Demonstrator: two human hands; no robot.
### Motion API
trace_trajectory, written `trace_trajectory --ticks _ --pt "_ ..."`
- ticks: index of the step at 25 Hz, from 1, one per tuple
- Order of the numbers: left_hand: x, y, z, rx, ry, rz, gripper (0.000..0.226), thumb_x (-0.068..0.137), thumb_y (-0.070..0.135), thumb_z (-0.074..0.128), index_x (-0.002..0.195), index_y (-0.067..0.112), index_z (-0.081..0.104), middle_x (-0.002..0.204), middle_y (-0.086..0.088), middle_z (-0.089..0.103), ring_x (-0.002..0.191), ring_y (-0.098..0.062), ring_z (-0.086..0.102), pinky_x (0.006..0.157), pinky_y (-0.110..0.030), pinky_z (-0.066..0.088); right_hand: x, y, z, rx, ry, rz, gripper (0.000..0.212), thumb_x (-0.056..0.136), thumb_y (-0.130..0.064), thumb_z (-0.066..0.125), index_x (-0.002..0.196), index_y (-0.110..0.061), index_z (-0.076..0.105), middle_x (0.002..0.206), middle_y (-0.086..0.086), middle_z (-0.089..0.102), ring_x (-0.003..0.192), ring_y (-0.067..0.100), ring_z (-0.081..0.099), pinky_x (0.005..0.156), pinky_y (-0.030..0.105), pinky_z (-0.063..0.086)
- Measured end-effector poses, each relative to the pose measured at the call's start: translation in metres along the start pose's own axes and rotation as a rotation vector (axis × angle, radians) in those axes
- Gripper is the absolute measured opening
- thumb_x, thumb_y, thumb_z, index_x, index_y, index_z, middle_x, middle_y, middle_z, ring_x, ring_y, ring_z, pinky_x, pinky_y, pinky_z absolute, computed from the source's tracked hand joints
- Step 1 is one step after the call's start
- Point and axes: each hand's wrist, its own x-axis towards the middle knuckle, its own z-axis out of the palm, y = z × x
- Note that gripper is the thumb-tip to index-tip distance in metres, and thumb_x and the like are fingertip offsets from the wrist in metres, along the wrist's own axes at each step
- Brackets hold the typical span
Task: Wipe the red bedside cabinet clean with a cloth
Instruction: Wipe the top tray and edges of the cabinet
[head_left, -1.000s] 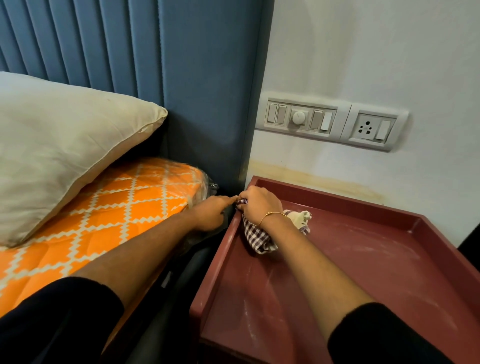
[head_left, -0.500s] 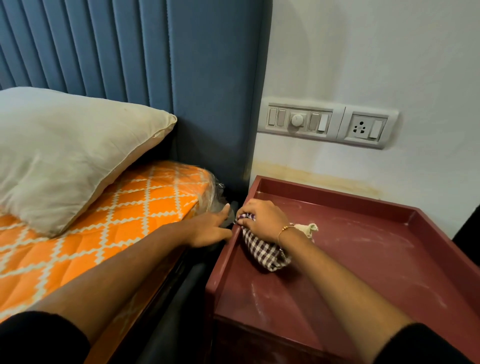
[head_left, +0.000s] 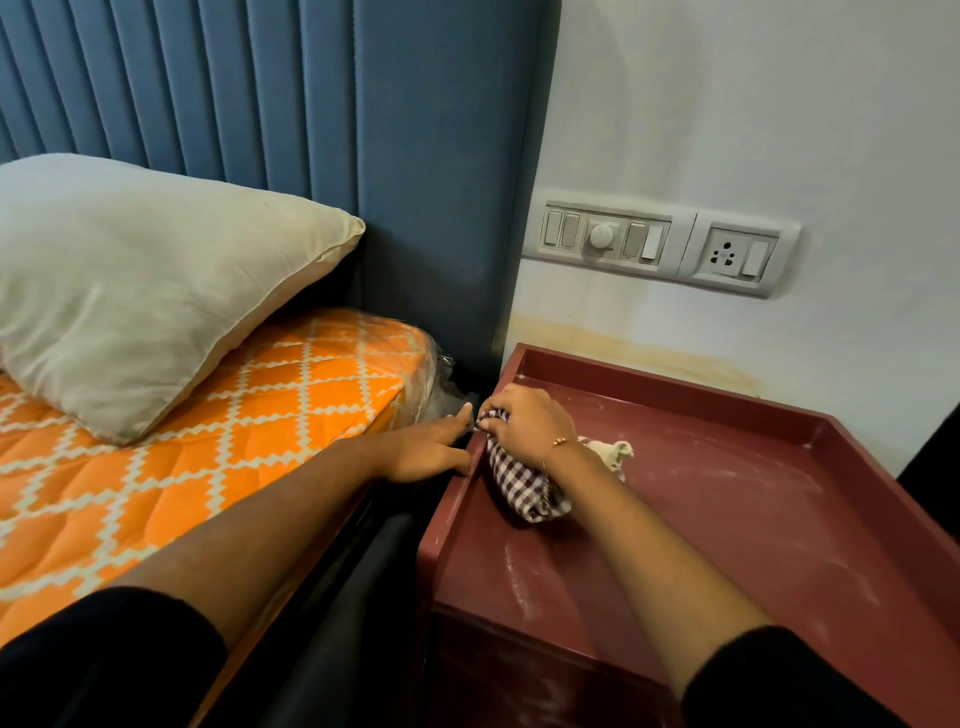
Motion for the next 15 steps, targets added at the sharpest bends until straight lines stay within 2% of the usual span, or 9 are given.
trace_trajectory --ticks 3,6,8,11,14,15 --pt "-0.001 -0.001 0.0 -0.003 -0.006 0.022 0.073 0.093 0.02 0.043 0.149 0.016 -0.004 0.159 -0.005 0.002 0.146 -0.018 0.007 0.12 -0.033 0.011 -0.006 -0.004 0.003 -0.044 0.011 -0.018 0.021 0.092 -0.027 0.055 0.107 -0.022 0.068 0.115 0.002 0.062 0.108 0.024 0.056 0.083 0.033 0.045" --pt "0.0 -0.003 -0.002 -0.004 0.049 0.071 0.06 0.096 0.012 0.032 0.149 0.015 0.005 0.159 -0.004 0.005 0.146 -0.015 0.009 0.117 -0.027 0.007 -0.021 -0.002 0.004 0.035 -0.041 -0.1 0.019 0.09 -0.028 0.058 0.104 -0.022 0.07 0.114 0.001 0.063 0.108 0.022 0.056 0.086 0.034 0.047" --pt "0.0 -0.003 -0.003 0.0 0.071 0.082 0.058 0.096 0.009 0.03 0.149 0.015 0.006 0.158 -0.004 0.009 0.145 -0.015 0.012 0.115 -0.024 0.008 -0.017 -0.007 0.003 0.042 -0.004 -0.047 0.02 0.091 -0.028 0.056 0.107 -0.023 0.068 0.115 0.001 0.063 0.109 0.023 0.056 0.085 0.034 0.046" --pt "-0.001 -0.002 -0.002 0.004 0.058 0.083 0.059 0.098 0.01 0.029 0.149 0.018 0.0 0.158 -0.006 0.012 0.144 -0.018 0.016 0.114 -0.024 0.011 -0.015 -0.013 0.001 -0.066 0.004 -0.019 0.024 0.093 -0.028 0.053 0.114 -0.024 0.065 0.117 0.004 0.06 0.11 0.025 0.055 0.081 0.033 0.044" --pt "-0.002 -0.002 -0.001 -0.026 0.035 0.098 0.063 0.098 0.011 0.028 0.148 0.018 -0.008 0.158 -0.001 0.008 0.146 -0.016 0.011 0.114 -0.024 0.009 -0.022 -0.001 -0.015 -0.007 -0.143 -0.048 0.021 0.089 -0.032 0.059 0.104 -0.022 0.071 0.112 0.005 0.064 0.107 0.024 0.057 0.083 0.031 0.044" --pt "-0.001 -0.003 -0.002 -0.037 0.052 0.098 0.064 0.097 0.01 0.029 0.148 0.017 -0.008 0.158 -0.001 0.006 0.146 -0.016 0.009 0.115 -0.025 0.008 -0.02 0.005 -0.023 0.014 -0.084 -0.017 0.021 0.089 -0.033 0.06 0.102 -0.022 0.071 0.111 0.004 0.064 0.105 0.023 0.057 0.081 0.029 0.043"
